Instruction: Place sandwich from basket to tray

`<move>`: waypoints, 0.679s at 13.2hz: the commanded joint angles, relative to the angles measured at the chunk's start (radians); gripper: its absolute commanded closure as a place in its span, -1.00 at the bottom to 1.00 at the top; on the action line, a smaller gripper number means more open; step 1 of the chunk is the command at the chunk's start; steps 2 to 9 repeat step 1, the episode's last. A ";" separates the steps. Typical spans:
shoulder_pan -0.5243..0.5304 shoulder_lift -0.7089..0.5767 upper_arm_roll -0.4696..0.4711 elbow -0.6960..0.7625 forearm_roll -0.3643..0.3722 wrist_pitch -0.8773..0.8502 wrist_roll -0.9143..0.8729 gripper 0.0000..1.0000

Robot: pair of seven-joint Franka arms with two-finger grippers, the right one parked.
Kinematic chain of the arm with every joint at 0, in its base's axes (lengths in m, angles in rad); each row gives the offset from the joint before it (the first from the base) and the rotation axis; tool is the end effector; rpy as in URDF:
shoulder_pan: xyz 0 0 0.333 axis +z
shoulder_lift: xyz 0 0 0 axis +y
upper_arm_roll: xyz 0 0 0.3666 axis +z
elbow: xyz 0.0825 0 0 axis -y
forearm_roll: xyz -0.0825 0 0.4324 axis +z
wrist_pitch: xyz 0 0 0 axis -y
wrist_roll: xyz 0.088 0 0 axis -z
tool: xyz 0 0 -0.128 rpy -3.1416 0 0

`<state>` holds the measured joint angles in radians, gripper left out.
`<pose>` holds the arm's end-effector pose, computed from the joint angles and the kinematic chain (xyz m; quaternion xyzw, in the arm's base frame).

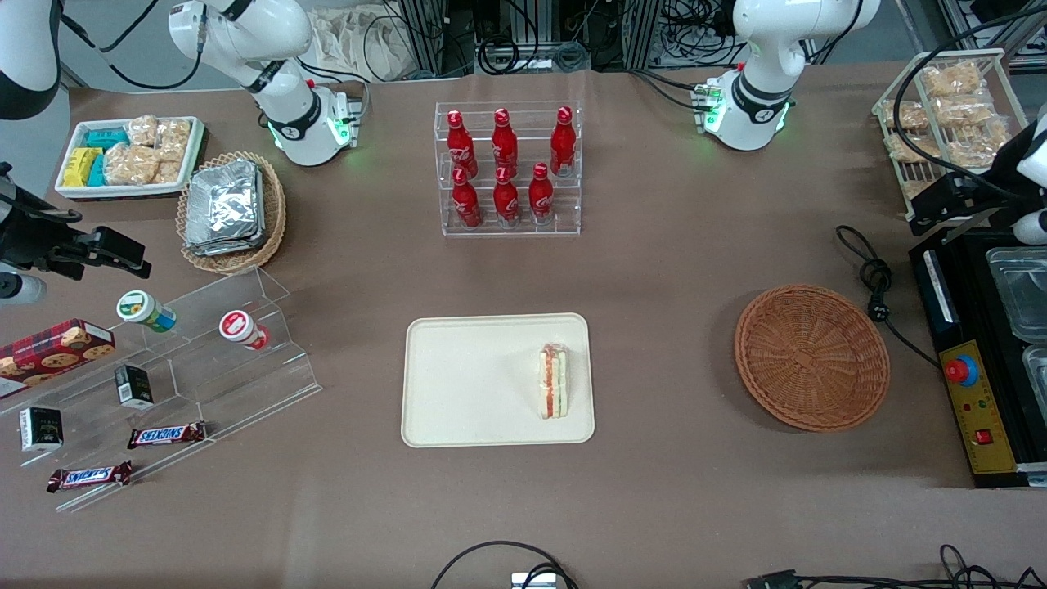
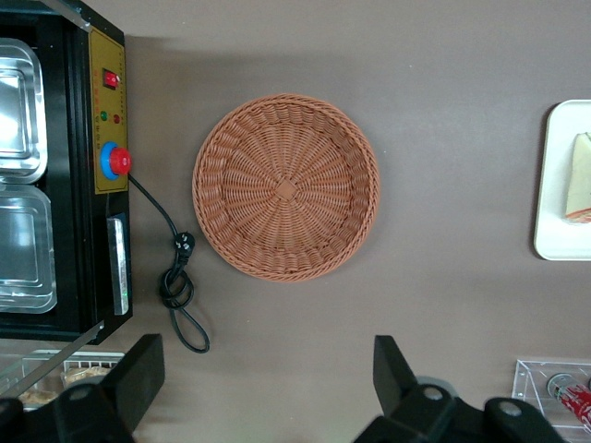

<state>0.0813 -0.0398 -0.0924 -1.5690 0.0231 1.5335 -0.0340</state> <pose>0.5850 -0.0047 0.6753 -0.9998 -0.0119 -0.0024 0.0133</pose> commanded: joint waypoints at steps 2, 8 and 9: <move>-0.002 -0.026 -0.004 -0.025 -0.014 -0.004 0.008 -1.00; -0.002 -0.026 -0.004 -0.025 -0.014 -0.004 0.008 -1.00; -0.002 -0.026 -0.004 -0.025 -0.014 -0.004 0.008 -1.00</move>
